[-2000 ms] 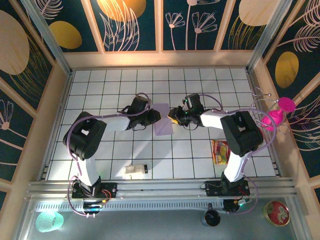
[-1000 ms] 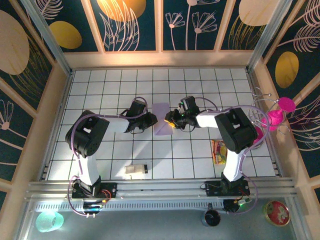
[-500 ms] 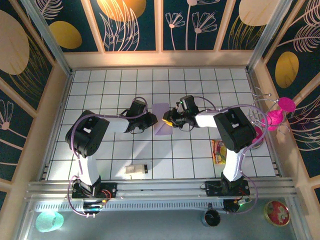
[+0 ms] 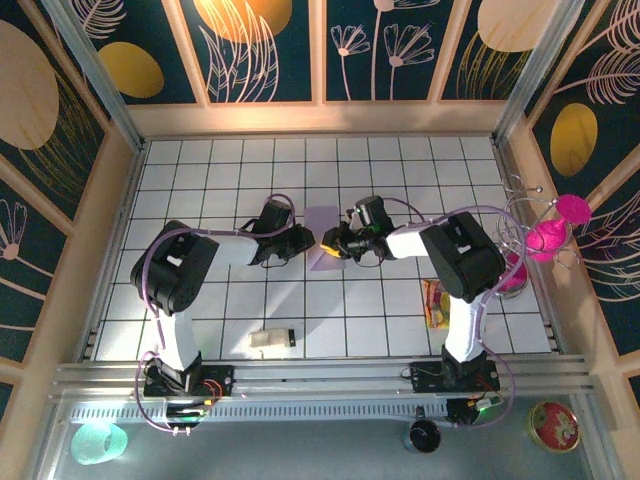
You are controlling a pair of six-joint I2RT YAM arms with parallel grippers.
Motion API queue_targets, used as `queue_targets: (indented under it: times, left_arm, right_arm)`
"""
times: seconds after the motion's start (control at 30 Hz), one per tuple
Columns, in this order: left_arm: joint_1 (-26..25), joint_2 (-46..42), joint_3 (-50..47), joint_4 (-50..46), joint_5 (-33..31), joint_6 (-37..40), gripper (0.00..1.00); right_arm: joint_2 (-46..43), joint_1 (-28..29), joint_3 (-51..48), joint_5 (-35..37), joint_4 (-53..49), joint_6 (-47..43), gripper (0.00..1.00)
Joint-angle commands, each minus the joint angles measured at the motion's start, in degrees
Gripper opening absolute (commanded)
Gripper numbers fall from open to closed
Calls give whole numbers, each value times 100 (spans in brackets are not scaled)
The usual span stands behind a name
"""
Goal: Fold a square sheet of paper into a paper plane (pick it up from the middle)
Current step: Pick up the paper from the center of the table.
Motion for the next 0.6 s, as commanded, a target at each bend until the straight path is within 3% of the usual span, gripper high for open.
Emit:
queue_targets:
  times: [0.0, 0.17, 0.3, 0.57]
  left_arm:
    - [50, -100, -2, -282, -153, 38, 21]
    - [138, -617, -156, -153, -273, 17, 22]
    - [300, -1303, -476, 168, -327, -142, 30]
    - [455, -2132, -956, 1049, 400, -269, 65]
  right_arm:
    - [114, 54, 101, -18, 129, -154, 19]
    - [-108, 16, -7, 89, 399, -229, 7]
    - [-477, -118, -152, 111, 817, -269, 1]
    - [-1012, -403, -301, -443, 1673, -112, 1]
